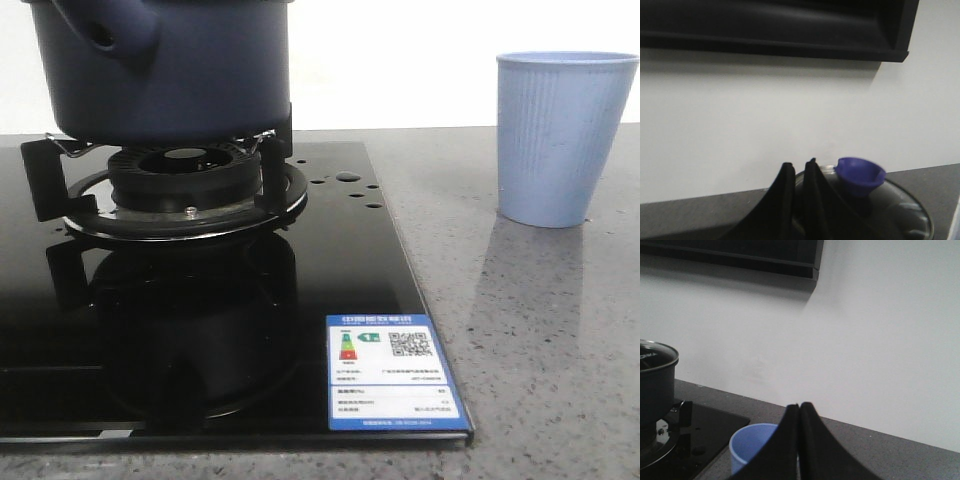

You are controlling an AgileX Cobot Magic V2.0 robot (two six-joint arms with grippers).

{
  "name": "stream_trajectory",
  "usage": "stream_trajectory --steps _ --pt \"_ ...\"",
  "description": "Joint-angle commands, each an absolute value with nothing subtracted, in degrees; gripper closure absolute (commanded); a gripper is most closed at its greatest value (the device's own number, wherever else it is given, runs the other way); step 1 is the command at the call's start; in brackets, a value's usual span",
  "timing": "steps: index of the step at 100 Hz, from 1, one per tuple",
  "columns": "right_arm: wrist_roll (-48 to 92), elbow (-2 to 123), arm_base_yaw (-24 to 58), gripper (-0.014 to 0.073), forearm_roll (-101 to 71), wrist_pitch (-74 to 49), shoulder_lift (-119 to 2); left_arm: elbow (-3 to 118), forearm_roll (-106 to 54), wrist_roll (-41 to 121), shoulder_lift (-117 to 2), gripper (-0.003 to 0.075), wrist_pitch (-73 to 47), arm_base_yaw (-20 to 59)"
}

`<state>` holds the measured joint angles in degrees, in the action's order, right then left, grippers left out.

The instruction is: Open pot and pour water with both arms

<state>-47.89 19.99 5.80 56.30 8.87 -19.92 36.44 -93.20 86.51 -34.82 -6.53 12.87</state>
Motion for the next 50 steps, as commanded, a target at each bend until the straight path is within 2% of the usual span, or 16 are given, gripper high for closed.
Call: stream_trajectory --steps 1,25,50 --pt "-47.9 19.3 5.8 0.0664 55.9 13.1 -18.2 31.1 -94.5 86.0 -28.6 0.074 -4.1 12.6" --pt "-47.9 17.2 5.8 0.0664 55.9 13.6 -17.6 19.2 -94.7 86.0 -16.4 0.074 -4.0 12.6" --pt "-47.9 17.2 5.8 0.0664 55.9 13.5 -17.6 13.6 -94.7 86.0 -14.3 0.074 -4.2 12.6"
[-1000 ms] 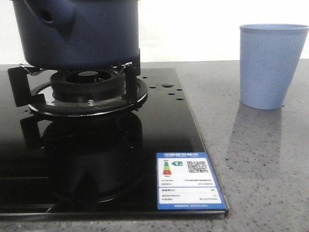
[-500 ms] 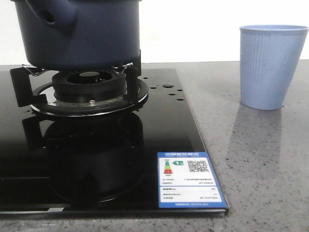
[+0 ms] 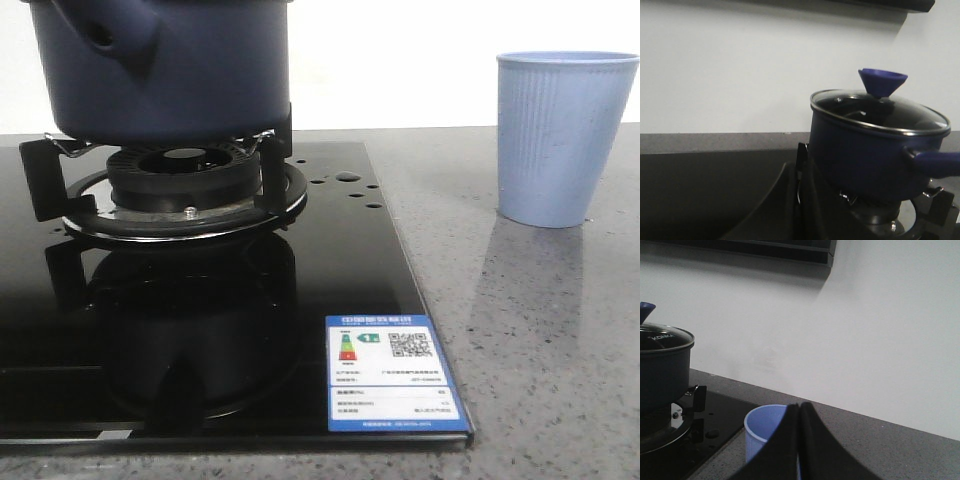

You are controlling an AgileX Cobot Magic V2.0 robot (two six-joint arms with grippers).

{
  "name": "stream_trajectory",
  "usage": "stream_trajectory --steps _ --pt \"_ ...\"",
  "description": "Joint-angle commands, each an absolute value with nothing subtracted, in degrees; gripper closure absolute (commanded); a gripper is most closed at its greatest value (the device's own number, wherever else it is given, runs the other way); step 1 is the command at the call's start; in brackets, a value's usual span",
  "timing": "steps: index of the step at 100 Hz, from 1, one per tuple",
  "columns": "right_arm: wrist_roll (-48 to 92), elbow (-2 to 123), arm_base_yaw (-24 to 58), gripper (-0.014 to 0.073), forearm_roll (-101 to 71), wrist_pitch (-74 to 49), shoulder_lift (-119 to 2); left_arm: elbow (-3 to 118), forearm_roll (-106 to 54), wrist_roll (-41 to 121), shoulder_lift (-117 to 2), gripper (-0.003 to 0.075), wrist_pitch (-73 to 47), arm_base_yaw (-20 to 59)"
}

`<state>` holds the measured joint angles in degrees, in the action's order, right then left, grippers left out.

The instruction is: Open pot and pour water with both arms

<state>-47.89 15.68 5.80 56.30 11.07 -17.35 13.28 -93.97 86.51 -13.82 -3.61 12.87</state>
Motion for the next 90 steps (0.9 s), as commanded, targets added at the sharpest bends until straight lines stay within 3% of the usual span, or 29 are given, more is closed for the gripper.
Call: stream_trajectory --steps 1,50,59,77,90 --pt "-47.9 17.2 5.8 0.0664 55.9 13.5 -17.6 13.5 -94.7 86.0 -14.3 0.074 -4.2 12.6" --pt "-47.9 17.2 5.8 0.0664 55.9 13.4 -17.6 9.4 -92.0 86.0 -14.3 0.074 -1.8 12.6" --pt "-47.9 17.2 5.8 0.0664 55.9 13.4 -17.6 9.2 -74.2 73.7 -13.9 0.074 -1.0 12.6" --pt "-47.9 17.2 5.8 0.0664 55.9 13.4 -17.6 5.9 -8.6 12.0 -12.5 0.074 -0.6 12.0" --pt "-47.9 17.2 5.8 0.0664 55.9 13.4 -17.6 0.8 -2.6 4.5 -8.6 0.074 -0.9 9.6"
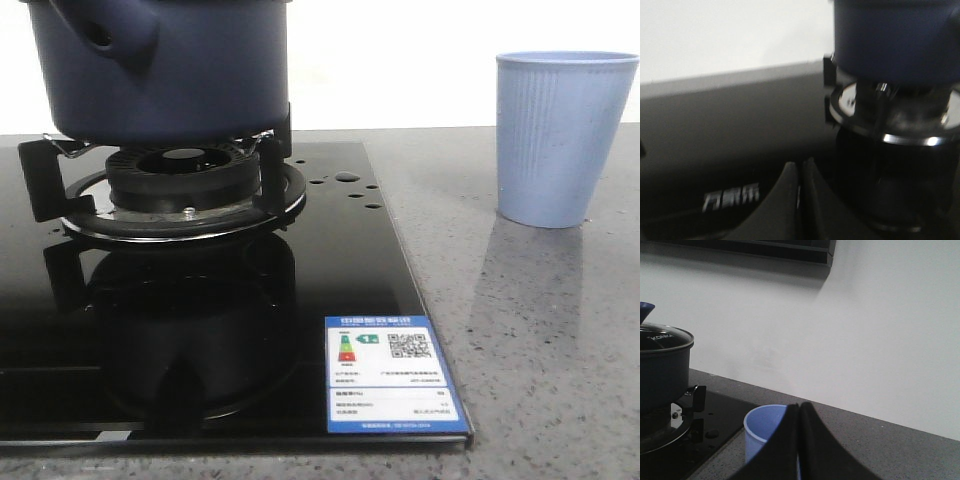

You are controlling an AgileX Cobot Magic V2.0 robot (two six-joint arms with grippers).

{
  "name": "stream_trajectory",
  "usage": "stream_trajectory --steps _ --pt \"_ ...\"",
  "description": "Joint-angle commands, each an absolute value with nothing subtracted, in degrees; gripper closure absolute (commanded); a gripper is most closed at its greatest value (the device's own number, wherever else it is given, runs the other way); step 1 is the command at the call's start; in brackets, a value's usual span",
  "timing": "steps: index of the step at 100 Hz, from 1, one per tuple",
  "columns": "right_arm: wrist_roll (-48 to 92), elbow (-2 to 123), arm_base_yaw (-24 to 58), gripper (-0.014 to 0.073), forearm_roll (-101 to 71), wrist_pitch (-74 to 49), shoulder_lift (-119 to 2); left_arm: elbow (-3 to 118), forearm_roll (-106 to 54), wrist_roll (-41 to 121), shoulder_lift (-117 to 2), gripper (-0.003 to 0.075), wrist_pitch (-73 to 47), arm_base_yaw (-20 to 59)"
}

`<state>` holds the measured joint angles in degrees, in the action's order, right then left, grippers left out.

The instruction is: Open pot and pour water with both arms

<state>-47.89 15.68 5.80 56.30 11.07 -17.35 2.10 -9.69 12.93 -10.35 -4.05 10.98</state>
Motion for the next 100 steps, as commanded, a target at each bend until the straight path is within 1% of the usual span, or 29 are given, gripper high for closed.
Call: stream_trajectory --steps 1,7,12,23,37,47,100 --pt "-47.9 17.2 5.8 0.0664 55.9 13.4 -17.6 0.2 -2.6 4.5 -8.3 0.074 -0.9 9.4" --pt "-47.9 17.2 5.8 0.0664 55.9 13.4 -17.6 -2.0 -3.2 4.5 -5.3 0.074 -1.0 7.9" --pt "-47.9 17.2 5.8 0.0664 55.9 13.3 -17.6 -1.7 -2.6 4.5 -2.8 0.074 -6.3 6.7" --pt "-47.9 17.2 5.8 0.0664 55.9 13.3 -17.6 -1.8 -2.0 4.5 1.7 0.074 -9.9 3.6" --pt "-47.9 17.2 5.8 0.0664 55.9 13.3 -17.6 -1.8 -3.6 4.5 1.6 0.074 -11.4 0.5" --pt "-47.9 17.2 5.8 0.0664 55.9 13.3 -17.6 -1.8 -7.1 4.5 1.6 0.074 -16.8 -0.7" --pt "-47.9 17.2 5.8 0.0664 55.9 13.3 -17.6 -1.8 -8.6 4.5 1.6 0.074 -16.5 -0.9"
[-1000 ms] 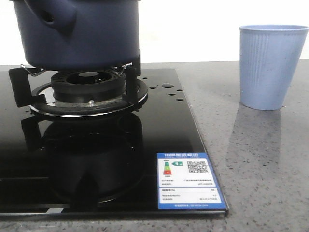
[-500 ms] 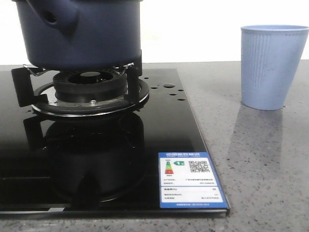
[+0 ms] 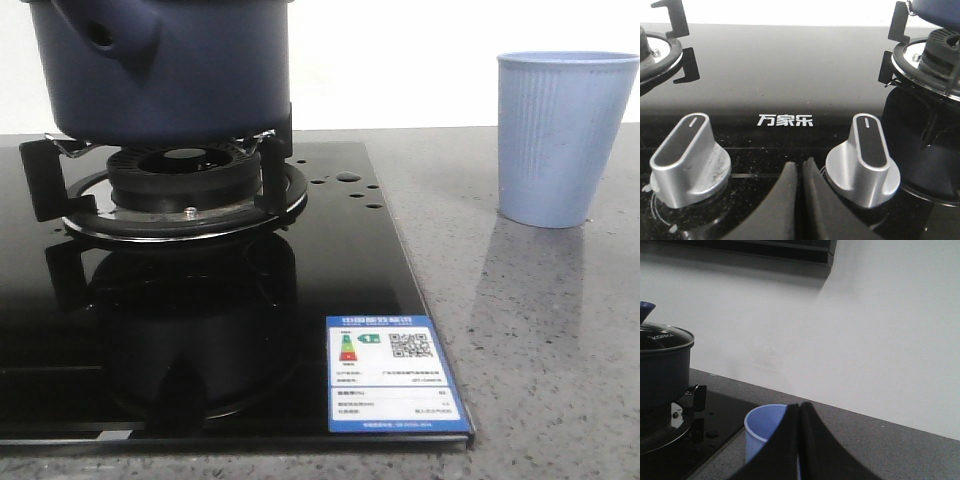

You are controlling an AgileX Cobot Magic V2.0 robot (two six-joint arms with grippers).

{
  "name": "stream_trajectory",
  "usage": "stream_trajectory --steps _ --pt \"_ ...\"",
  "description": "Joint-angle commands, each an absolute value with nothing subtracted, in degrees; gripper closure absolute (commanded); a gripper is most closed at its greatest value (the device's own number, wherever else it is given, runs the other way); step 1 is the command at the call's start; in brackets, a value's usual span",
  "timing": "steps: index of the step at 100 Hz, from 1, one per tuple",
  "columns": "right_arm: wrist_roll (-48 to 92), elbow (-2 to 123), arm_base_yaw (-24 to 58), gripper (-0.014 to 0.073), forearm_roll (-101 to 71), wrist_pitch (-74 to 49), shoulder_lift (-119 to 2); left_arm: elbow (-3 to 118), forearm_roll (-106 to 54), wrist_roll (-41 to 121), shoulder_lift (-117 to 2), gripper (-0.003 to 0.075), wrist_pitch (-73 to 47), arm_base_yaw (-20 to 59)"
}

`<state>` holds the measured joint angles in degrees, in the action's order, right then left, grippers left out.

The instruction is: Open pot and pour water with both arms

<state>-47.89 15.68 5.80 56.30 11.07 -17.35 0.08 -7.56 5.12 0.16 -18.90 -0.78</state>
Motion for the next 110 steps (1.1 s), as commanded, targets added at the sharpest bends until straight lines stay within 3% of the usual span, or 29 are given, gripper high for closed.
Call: stream_trajectory --steps 1,57,64,76,83,88,110 --pt "-47.9 17.2 5.8 0.0664 55.9 13.3 -17.6 -1.8 -8.6 4.5 1.6 0.074 -16.5 -0.9" --pt "-47.4 8.6 5.8 0.0664 55.8 14.6 -16.7 -1.8 -8.6 4.5 1.6 0.074 -16.5 -0.9" --pt "-39.1 7.0 5.8 0.0664 48.7 13.7 -16.3 -1.8 -8.7 4.5 1.6 0.074 -16.5 -0.9" --pt "0.0 3.2 5.7 0.0664 15.2 13.6 -14.2 -1.8 -8.5 4.5 1.6 0.074 -16.5 -0.9" --pt "15.2 0.3 5.7 0.0664 -1.5 14.5 -12.5 -1.8 -8.5 4.5 1.6 0.074 -16.5 -0.9" --pt "18.0 -1.4 5.7 0.0664 -7.0 14.8 -10.9 -1.8 -8.5 4.5 1.6 0.074 -16.5 -0.9" --pt "18.0 -1.3 0.3 0.0664 -7.9 -4.4 -4.6 -1.8 -8.5 4.5 1.6 0.074 -16.5 -0.9"
